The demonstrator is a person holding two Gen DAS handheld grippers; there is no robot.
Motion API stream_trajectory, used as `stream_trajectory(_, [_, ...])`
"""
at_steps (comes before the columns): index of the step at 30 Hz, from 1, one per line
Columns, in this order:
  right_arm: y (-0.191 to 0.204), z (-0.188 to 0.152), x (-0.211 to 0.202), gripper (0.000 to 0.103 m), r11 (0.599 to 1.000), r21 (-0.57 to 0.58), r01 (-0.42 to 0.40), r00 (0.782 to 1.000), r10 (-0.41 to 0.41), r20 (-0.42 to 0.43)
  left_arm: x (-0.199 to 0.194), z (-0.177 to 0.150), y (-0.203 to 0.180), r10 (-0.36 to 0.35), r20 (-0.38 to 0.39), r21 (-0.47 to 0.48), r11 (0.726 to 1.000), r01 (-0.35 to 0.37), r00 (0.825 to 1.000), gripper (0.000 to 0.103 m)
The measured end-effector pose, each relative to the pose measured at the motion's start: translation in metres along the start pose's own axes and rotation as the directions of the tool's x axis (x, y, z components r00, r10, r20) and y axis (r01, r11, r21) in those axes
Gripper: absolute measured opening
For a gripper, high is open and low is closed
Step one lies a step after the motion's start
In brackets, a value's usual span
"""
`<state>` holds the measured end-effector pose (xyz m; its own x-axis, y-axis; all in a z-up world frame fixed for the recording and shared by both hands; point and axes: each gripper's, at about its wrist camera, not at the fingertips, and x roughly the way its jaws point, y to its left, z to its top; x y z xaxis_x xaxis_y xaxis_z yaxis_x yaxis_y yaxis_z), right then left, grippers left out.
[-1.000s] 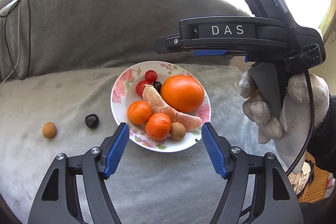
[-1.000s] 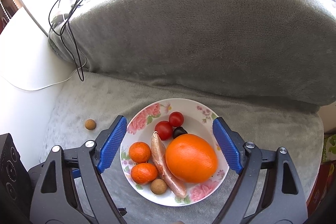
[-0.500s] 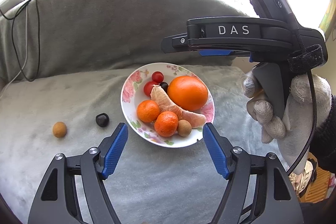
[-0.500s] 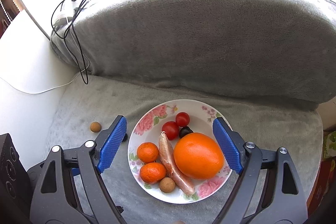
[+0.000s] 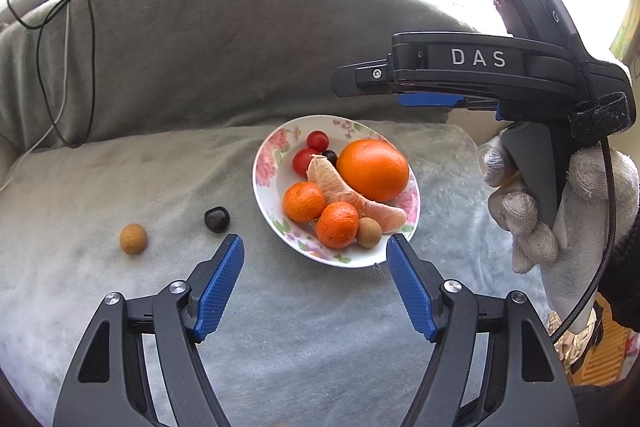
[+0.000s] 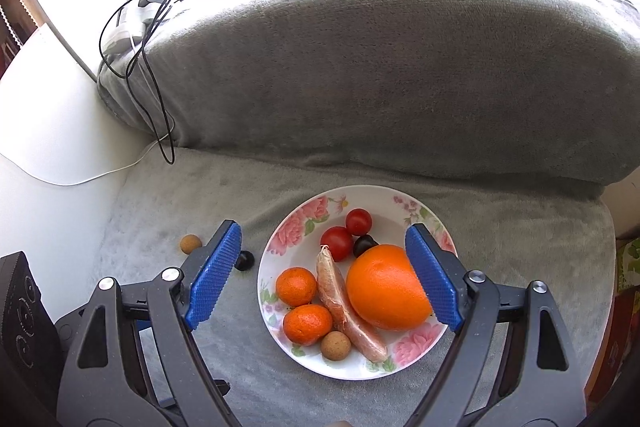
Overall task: Organize fruits
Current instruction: 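Move the left gripper toward the loose brown fruit while the right approaches the dark plum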
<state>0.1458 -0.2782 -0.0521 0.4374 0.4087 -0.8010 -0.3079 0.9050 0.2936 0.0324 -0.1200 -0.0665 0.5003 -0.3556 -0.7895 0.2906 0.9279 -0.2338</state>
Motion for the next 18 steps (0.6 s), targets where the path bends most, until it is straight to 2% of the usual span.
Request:
stream_trajectory(9, [0.020,-0.016,-0.013,0.087,1.000,-0.014,0.010,1.000,-0.010,0.020,-0.012,-0.016,0.039,0.043,-0.031,-0.026,0.999,-0.043,0.999,0.074])
stream_trajectory(18, [0.056,-0.040,-0.015,0.087,0.998,-0.062,0.011,0.999,-0.009,0.041,-0.023,-0.023,0.091,0.102,-0.042,-0.061,0.993,-0.104,0.994,0.074])
